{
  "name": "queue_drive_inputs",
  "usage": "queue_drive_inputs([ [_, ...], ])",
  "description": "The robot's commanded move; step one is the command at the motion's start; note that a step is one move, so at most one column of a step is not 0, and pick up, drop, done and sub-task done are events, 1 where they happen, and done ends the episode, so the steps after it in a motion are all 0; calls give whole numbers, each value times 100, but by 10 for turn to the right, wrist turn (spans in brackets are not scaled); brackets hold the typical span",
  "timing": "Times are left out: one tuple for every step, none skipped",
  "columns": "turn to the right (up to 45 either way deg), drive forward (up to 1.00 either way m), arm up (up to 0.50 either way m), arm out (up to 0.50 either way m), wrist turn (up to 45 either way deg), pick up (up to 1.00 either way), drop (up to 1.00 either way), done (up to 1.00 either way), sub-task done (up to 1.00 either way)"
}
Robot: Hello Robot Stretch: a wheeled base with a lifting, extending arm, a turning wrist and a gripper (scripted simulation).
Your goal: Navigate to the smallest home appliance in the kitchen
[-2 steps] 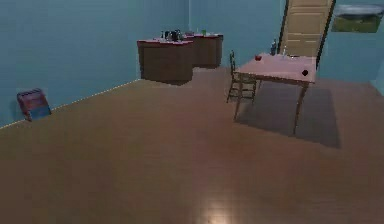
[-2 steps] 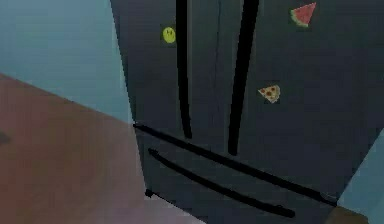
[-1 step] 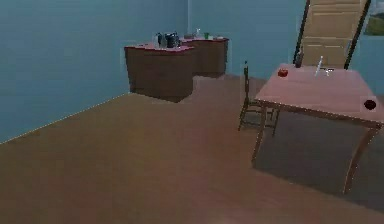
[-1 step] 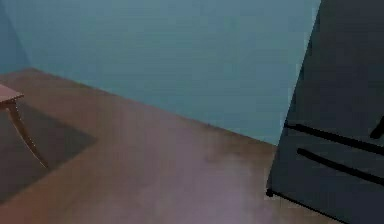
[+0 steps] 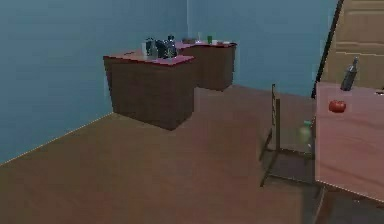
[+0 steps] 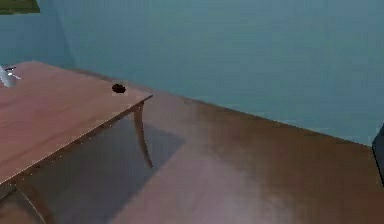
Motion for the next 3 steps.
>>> queue_drive_inputs([
  [0,100,0,0,0,0,0,0,0],
  [0,80,0,0,0,0,0,0,0],
  [-210,0,0,0,0,0,0,0,0],
])
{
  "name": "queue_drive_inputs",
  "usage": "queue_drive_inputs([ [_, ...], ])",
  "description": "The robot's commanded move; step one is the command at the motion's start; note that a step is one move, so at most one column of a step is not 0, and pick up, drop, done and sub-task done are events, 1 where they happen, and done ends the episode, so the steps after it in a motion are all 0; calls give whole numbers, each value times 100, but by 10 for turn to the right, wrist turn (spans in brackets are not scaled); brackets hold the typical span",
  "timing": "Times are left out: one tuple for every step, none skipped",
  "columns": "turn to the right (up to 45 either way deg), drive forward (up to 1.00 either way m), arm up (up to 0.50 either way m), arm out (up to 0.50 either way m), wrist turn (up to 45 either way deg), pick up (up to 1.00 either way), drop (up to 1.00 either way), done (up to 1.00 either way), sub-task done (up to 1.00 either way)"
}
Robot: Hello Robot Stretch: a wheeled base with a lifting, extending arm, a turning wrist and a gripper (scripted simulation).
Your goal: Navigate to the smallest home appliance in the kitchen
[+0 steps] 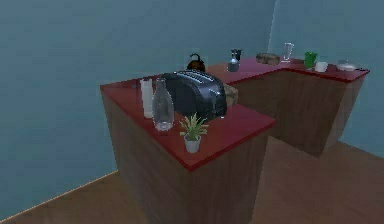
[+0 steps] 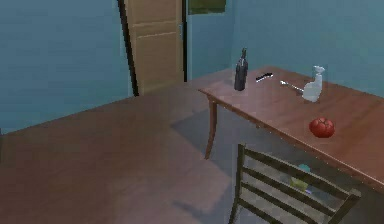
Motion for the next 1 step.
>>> queue_drive_inputs([
  [0,0,0,0,0,0,0,100,0],
])
